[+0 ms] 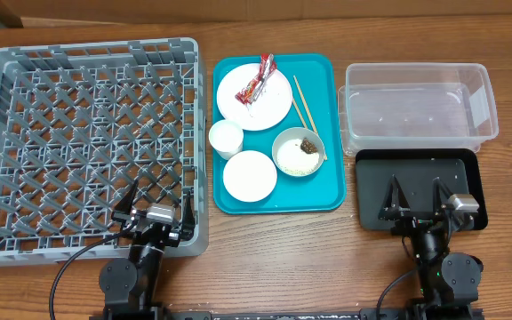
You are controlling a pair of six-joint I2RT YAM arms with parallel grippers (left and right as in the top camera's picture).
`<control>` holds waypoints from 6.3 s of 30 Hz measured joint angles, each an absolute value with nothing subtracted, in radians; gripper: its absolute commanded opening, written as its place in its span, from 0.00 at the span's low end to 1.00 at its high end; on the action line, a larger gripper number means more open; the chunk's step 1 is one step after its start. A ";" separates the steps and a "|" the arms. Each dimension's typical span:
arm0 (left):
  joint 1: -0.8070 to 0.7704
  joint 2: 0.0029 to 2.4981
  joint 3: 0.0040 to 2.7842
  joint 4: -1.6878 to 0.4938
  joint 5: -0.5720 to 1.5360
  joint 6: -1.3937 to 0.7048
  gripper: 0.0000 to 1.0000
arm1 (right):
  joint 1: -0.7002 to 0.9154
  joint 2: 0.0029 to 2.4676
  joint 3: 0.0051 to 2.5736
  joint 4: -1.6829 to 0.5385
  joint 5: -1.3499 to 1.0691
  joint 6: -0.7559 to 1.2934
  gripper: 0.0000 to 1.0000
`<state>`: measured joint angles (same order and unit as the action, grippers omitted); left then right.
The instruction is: Sort waste into correct bins and load items into the dishwasher
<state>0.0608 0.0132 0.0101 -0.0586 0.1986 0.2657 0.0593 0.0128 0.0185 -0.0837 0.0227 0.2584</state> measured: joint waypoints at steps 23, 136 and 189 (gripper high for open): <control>0.061 0.013 0.010 -0.059 0.199 0.266 1.00 | 0.059 0.013 0.019 -0.083 0.023 0.258 1.00; 0.061 0.013 0.010 -0.059 0.199 0.266 0.99 | 0.569 2.373 1.897 -0.597 0.212 0.707 0.47; 0.061 0.013 0.010 -0.059 0.199 0.266 1.00 | 0.172 2.116 2.094 -1.230 0.055 0.605 0.99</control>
